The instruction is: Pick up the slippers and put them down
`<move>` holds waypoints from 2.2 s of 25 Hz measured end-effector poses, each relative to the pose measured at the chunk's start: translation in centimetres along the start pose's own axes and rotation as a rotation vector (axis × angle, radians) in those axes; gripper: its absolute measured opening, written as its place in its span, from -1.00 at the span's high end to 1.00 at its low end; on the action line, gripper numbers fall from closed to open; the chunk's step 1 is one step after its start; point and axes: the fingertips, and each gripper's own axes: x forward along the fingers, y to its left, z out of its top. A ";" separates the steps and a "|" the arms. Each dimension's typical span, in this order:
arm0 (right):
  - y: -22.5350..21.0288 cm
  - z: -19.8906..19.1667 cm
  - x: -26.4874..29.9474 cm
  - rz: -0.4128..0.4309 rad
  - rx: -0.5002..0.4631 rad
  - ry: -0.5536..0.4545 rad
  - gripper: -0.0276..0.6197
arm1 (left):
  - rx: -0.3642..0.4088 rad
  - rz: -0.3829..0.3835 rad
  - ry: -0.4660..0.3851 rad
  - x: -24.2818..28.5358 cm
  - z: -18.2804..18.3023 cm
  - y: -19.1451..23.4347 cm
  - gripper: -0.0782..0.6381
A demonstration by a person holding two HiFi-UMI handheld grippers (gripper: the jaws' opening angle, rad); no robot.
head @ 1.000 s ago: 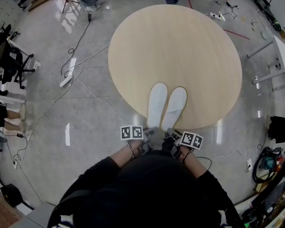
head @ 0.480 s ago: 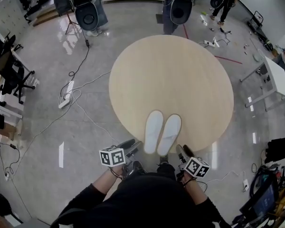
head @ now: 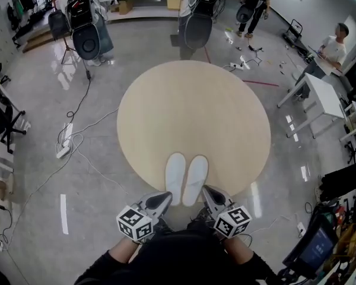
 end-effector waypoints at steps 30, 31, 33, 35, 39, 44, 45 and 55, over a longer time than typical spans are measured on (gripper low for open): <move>-4.3 5.9 -14.7 0.217 -0.130 -0.094 0.86 | 0.148 0.000 0.069 11.7 -1.2 -19.1 0.71; -4.5 5.9 -15.1 0.220 -0.128 -0.094 0.86 | 0.149 0.005 0.068 11.9 -1.3 -19.5 0.71; -4.8 5.6 -15.6 0.229 -0.127 -0.092 0.86 | 0.154 0.015 0.065 12.1 -1.6 -19.9 0.71; -4.7 5.2 -15.4 0.238 -0.129 -0.092 0.86 | 0.157 0.022 0.061 12.0 -1.9 -19.7 0.71; -4.4 4.7 -15.5 0.251 -0.132 -0.090 0.87 | 0.152 0.038 0.051 11.6 -2.4 -19.5 0.71; -5.3 5.6 -18.2 0.259 -0.144 -0.094 0.87 | 0.150 0.049 0.042 12.7 -2.4 -22.0 0.71; -5.5 5.6 -18.5 0.258 -0.145 -0.094 0.87 | 0.150 0.049 0.043 12.9 -2.5 -22.2 0.71; -8.4 5.5 -22.6 0.238 -0.144 -0.104 0.87 | 0.149 0.036 0.059 15.8 -4.2 -25.4 0.71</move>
